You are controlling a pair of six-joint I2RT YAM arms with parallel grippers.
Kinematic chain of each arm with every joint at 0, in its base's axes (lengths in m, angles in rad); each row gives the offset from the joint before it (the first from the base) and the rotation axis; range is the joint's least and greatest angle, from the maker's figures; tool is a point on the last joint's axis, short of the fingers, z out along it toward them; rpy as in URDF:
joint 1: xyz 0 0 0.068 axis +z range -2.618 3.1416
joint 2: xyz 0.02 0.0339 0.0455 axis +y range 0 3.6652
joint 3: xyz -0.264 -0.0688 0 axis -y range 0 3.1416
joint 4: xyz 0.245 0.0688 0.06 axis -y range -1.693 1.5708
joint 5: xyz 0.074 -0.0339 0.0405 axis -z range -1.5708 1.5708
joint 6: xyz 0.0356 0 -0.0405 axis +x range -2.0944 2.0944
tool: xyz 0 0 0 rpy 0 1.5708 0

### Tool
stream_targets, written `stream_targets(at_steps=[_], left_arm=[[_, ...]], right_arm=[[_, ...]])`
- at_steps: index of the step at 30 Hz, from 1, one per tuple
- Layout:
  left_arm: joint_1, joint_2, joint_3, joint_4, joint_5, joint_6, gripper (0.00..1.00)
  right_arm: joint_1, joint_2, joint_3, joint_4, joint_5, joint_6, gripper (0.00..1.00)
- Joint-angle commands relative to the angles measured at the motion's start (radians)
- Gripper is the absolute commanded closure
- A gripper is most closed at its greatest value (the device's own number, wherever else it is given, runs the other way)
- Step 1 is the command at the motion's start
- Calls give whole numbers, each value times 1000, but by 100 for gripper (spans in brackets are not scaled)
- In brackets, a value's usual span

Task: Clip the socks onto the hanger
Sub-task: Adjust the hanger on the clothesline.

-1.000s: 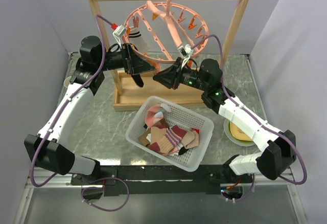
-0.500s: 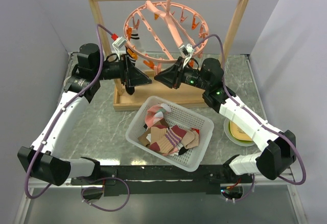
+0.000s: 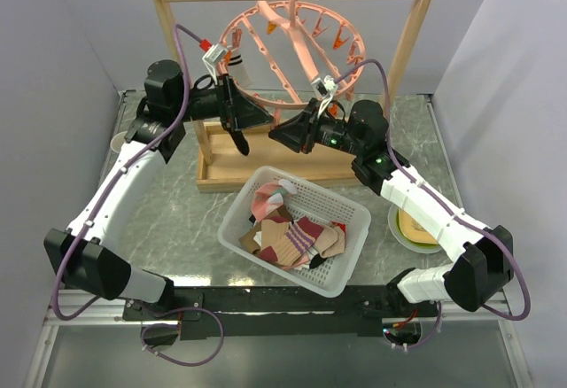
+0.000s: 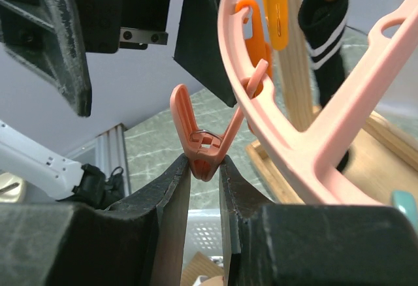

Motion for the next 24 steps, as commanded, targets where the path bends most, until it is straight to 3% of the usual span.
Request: stream_targets(at_steps=[1, 11, 18, 20, 21, 24], left_arm=[[-40, 21, 74, -8, -84, 52, 25], [-103, 41, 158, -243, -314, 258, 33], [-128, 24, 175, -316, -462, 316, 51], [-131, 22, 180, -327, -474, 318, 55], [-131, 22, 183, -329, -480, 318, 62], [-131, 21, 187, -330, -488, 312, 67]], right_arm=[[-6, -1, 36, -5, 16, -28, 99], [-3, -4, 64, -62, 57, -62, 93], [-3, -7, 75, -62, 62, -61, 91], [-3, -4, 82, -59, 60, -56, 90], [-3, -4, 84, -57, 60, -56, 90], [0, -1, 87, -53, 60, -51, 87]])
